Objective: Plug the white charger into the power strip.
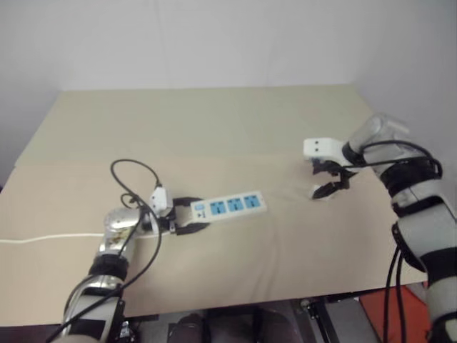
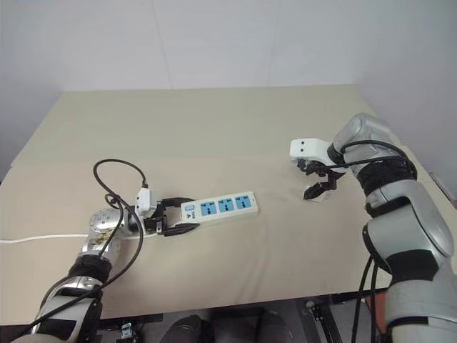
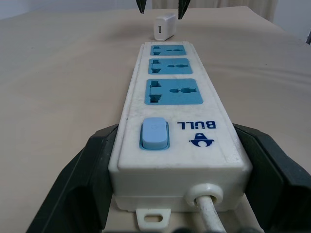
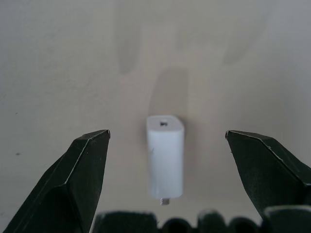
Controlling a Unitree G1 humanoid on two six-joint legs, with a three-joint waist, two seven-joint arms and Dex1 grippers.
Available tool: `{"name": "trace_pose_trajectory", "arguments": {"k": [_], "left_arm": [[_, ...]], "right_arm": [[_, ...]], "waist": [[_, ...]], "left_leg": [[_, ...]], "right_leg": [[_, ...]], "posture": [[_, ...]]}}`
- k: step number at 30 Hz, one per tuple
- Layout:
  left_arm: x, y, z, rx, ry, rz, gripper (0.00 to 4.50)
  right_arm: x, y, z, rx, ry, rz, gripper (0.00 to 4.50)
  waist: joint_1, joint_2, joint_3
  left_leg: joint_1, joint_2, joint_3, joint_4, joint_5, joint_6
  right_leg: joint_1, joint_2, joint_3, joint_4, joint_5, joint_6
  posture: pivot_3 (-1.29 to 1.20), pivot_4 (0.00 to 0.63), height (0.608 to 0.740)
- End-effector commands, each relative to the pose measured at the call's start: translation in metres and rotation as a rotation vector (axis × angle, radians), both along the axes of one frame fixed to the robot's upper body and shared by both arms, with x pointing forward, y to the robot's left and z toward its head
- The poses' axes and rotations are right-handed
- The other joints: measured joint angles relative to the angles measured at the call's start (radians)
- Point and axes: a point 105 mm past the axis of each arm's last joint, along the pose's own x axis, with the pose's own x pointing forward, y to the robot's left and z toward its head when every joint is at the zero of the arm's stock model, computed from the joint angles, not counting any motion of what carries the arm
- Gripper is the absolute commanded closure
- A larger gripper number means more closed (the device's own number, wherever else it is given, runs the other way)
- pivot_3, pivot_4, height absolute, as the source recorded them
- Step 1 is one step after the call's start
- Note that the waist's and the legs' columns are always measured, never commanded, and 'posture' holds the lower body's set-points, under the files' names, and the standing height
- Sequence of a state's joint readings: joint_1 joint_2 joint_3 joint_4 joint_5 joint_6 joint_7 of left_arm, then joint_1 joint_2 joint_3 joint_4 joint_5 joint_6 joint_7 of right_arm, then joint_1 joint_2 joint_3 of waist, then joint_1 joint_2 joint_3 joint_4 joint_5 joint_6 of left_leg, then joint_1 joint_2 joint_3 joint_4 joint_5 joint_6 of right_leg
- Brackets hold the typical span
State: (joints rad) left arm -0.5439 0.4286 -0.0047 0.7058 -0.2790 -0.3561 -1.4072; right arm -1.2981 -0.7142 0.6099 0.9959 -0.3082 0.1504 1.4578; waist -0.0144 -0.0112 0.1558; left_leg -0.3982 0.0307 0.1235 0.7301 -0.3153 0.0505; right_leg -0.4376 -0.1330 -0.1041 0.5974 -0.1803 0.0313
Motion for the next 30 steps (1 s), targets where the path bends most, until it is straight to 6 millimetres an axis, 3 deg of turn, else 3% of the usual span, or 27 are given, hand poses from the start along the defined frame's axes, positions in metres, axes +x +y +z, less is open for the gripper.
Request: {"name": "trace_pose_trajectory", "arguments": {"k": [1, 25, 28, 30], "left_arm": [[-0.007, -0.005, -0.010, 0.041, 0.013, -0.034, 1.24], [-0.005, -0.001, -0.011, 0.049, 0.010, 0.003, 1.24], [-0.005, 0.000, -0.012, 0.053, 0.009, 0.012, 1.24], [-0.005, 0.000, -0.013, 0.056, 0.007, 0.014, 1.24]], "right_arm": [[0.003, 0.000, 0.009, 0.006, -0.013, -0.006, 0.00], [0.018, 0.003, -0.009, 0.006, -0.073, -0.076, 0.00], [0.018, 0.007, -0.007, 0.022, -0.073, -0.068, 0.52], [0.020, 0.008, -0.006, 0.020, -0.084, -0.074, 1.23]], "waist": [[-0.003, 0.000, 0.000], [-0.008, 0.002, 0.000], [-0.008, 0.002, 0.000], [-0.010, 0.002, 0.000]], "left_leg": [[0.000, 0.000, 0.000, 0.000, 0.000, 0.000], [0.004, 0.001, 0.001, 0.001, 0.001, -0.003], [0.005, 0.001, 0.001, 0.001, 0.002, -0.003], [0.005, 0.001, 0.001, 0.001, 0.002, -0.003]], "right_leg": [[0.000, 0.000, 0.000, 0.001, 0.000, 0.000], [0.000, 0.000, 0.002, 0.011, -0.001, -0.002], [0.000, 0.000, 0.002, 0.011, -0.001, -0.002], [0.000, 0.000, 0.003, 0.012, -0.001, -0.002]], "posture": [[0.00, 0.150, 0.740], [0.00, 0.150, 0.740], [0.00, 0.150, 0.740], [0.00, 0.150, 0.740]]}}
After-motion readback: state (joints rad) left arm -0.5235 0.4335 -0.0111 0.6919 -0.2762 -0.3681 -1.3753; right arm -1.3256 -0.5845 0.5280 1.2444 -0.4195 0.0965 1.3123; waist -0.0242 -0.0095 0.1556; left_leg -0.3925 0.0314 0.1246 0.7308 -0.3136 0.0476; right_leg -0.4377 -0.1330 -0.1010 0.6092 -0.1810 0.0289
